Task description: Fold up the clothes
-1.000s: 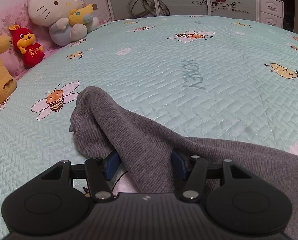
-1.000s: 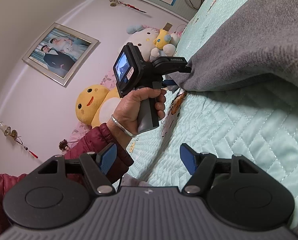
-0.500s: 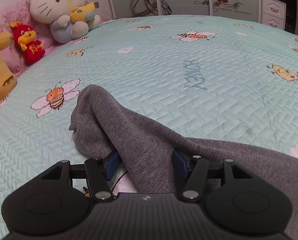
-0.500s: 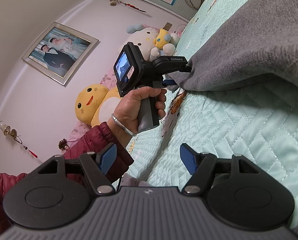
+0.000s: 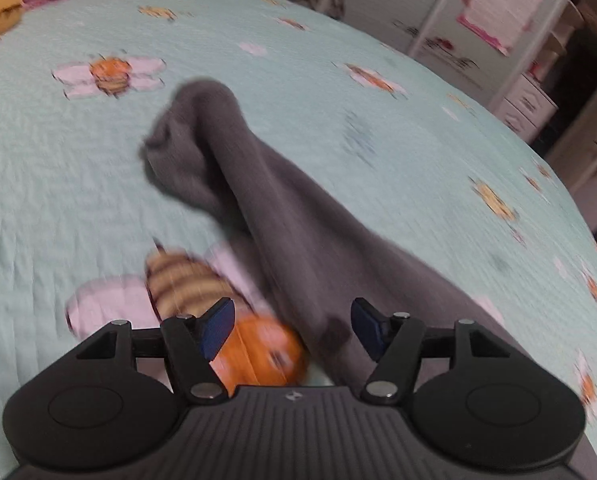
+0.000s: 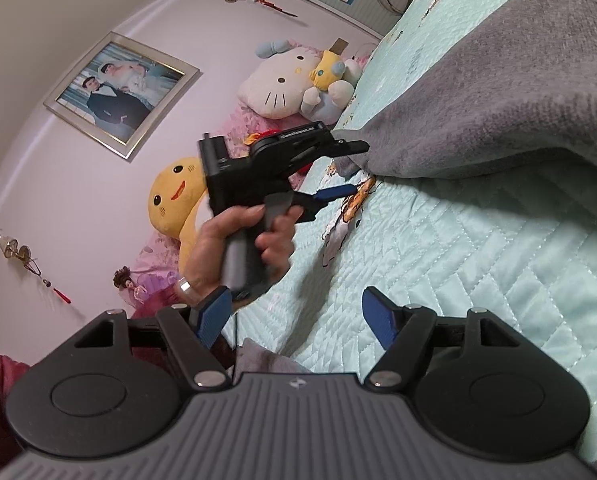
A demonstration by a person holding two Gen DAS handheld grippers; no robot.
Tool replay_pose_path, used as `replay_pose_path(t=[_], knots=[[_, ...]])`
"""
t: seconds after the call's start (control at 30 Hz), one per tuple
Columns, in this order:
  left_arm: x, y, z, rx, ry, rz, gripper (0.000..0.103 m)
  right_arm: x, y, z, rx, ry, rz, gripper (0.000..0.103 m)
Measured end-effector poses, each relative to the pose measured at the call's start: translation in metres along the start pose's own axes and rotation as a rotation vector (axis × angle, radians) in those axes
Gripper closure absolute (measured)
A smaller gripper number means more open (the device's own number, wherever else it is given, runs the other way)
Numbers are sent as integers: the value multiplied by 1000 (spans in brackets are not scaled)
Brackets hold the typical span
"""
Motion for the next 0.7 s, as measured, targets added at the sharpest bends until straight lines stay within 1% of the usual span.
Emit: replay_pose_path(t=[0.1, 0.2, 0.27, 0.33, 0.4, 0.43, 0.53, 0.6, 0.63, 0.7], knots=[[-14, -17, -13, 33, -23, 2, 37, 0, 1, 0, 2, -3, -1, 31], [-25, -30, -35, 32, -13, 12, 38, 2, 2, -4, 4, -32, -2, 31], [-30, -36, -54, 31, -1, 29, 38, 7, 2, -14, -8, -75, 2, 31], [-42, -43, -71, 42, -7, 71, 38, 18, 6, -36, -58, -143, -3, 31], [-58, -53, -85, 56, -16, 127, 36, 37, 13, -71, -139, -207, -55, 31], [-67, -62, -91, 67, -28, 153, 36, 48, 16, -95, -199, -243, -99, 31], [-101, -94, -100, 120, -93, 219, 36, 65, 21, -181, -381, -383, -186, 31], [-125, -116, -105, 146, -159, 245, 36, 52, 21, -238, -487, -474, -168, 29], [-141, -129, -108, 157, -199, 265, 36, 33, 21, -256, -519, -508, -120, 25], [-169, -151, -111, 182, -265, 312, 36, -3, 20, -293, -582, -575, -23, 23]])
Point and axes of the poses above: each gripper's, at about its wrist camera, not at the fingertips, and z roughly the way its jaws point, x to its left, y to its top, the point moved 8 cm from there along z, roughly the way its jaws point, and after that the axes turned 8 degrees about -y, right-handed, at the moved point
